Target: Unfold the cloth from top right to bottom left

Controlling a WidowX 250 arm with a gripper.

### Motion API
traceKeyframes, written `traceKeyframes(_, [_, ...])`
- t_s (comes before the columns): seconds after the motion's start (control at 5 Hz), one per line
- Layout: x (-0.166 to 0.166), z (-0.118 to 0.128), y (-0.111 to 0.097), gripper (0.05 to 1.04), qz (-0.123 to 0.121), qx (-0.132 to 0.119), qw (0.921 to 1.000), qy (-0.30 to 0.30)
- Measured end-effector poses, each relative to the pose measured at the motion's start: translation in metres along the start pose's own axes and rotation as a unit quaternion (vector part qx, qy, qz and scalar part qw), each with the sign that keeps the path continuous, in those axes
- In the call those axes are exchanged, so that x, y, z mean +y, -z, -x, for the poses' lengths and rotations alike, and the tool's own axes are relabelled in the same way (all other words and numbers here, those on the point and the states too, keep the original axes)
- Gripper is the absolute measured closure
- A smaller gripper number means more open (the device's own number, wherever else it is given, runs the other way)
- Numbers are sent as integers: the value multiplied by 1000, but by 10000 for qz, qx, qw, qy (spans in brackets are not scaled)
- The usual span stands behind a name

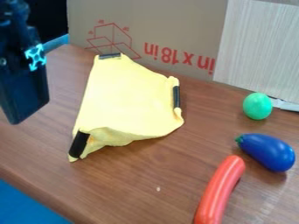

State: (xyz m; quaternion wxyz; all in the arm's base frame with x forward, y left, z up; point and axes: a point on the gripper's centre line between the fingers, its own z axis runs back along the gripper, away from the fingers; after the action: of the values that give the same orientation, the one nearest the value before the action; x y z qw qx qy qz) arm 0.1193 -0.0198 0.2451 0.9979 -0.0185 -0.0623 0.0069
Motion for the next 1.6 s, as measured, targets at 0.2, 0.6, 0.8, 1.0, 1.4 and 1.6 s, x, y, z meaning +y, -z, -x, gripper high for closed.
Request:
traceKeyframes(0.2, [0,-1,2,84,13,-29,10000,-38])
traceKeyframes(0.6, [-19,-63,64,84,119,-801,9945,-669])
traceKeyframes(0.8, [-21,-85,85,84,138,-1653,9827,-820])
traceKeyframes(1.0, [-20,-106,94,84,277,-2023,9734,-1036])
traceKeyframes(1.4, [5,-142,111,84,449,-2165,9587,-1787])
traceKeyframes(1.6, [11,-158,120,84,342,-2163,9537,-2063])
